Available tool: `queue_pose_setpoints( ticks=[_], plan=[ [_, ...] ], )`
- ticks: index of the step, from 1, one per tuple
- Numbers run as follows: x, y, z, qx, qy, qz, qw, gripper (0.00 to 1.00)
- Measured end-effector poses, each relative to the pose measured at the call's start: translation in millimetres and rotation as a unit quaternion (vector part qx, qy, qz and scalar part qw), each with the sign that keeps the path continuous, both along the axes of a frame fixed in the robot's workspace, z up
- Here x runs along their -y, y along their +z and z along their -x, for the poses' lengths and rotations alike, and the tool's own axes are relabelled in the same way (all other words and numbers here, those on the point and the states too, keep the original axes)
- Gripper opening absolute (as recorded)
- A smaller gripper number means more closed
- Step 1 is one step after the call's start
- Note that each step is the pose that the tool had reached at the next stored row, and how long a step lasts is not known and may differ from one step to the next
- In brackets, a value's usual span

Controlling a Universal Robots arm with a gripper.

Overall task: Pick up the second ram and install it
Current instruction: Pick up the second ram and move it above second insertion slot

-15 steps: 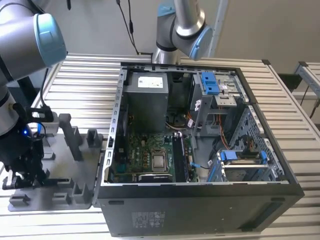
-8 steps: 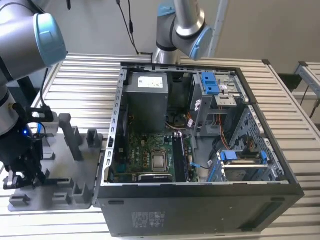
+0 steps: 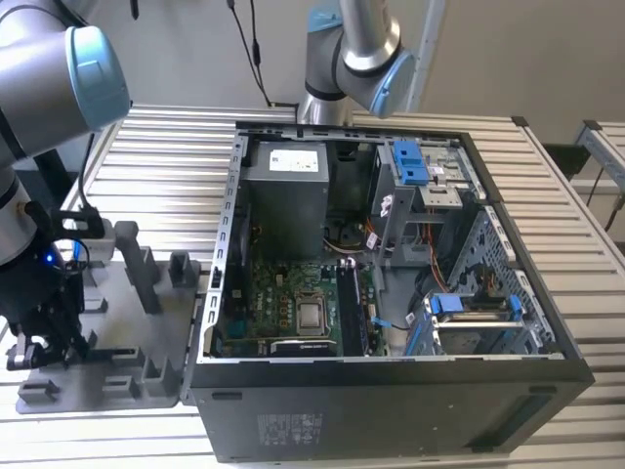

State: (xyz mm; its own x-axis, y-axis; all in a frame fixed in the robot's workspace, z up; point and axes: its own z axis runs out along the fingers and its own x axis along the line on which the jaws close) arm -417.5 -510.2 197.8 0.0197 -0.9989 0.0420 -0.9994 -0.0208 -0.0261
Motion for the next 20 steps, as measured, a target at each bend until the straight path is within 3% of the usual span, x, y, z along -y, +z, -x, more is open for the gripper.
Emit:
queue_pose_setpoints(
  ticks=[16,20],
  plan=[
    [0.0,0.0,0.0,0.0010,0.000,0.0000,1.0000,0.14],
    [0.0,2.9,0.0,0.0010,-0.002,0.0000,1.0000,0.14]
  ],
)
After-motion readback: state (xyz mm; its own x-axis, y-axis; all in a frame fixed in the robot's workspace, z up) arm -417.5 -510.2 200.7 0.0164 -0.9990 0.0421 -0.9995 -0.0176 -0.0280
